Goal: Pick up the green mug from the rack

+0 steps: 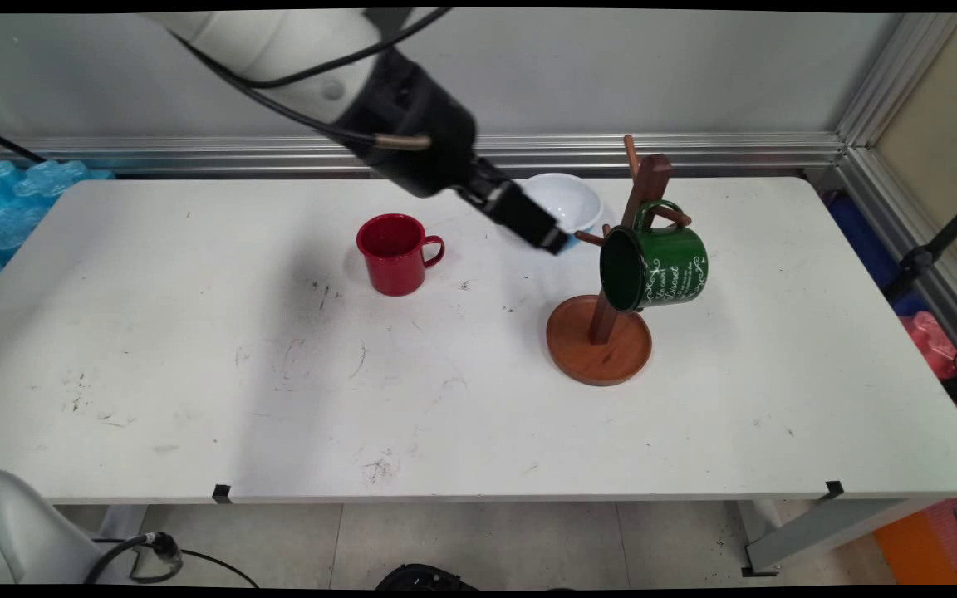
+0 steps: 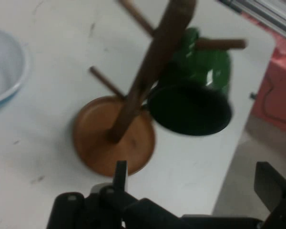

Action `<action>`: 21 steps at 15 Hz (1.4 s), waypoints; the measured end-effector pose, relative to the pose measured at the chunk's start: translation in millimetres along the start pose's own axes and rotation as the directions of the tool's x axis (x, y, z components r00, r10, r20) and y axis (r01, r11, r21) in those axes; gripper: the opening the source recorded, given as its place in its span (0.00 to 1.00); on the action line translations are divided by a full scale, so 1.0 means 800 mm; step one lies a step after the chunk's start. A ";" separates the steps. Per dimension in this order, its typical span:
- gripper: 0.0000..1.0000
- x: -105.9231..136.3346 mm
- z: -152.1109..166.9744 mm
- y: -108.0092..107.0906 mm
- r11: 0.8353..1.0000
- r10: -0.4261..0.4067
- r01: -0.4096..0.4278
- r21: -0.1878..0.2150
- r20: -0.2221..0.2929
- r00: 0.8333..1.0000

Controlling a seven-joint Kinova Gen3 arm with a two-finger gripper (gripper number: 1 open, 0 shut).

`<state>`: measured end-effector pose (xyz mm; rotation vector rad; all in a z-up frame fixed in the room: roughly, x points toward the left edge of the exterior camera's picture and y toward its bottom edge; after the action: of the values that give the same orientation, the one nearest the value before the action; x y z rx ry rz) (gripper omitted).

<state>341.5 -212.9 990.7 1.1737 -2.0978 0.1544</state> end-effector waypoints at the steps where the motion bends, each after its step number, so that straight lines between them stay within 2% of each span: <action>1: 1.00 0.004 0.007 0.007 1.000 -0.009 0.009 -0.015 -0.008 1.000; 10: 1.00 0.011 0.071 0.042 0.990 -0.104 0.099 -0.104 -0.041 0.994; 21: 1.00 -0.002 0.135 0.047 0.980 -0.160 0.151 -0.130 -0.067 0.985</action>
<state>255.6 -235.3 918.9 1.2313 -1.9117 -0.0039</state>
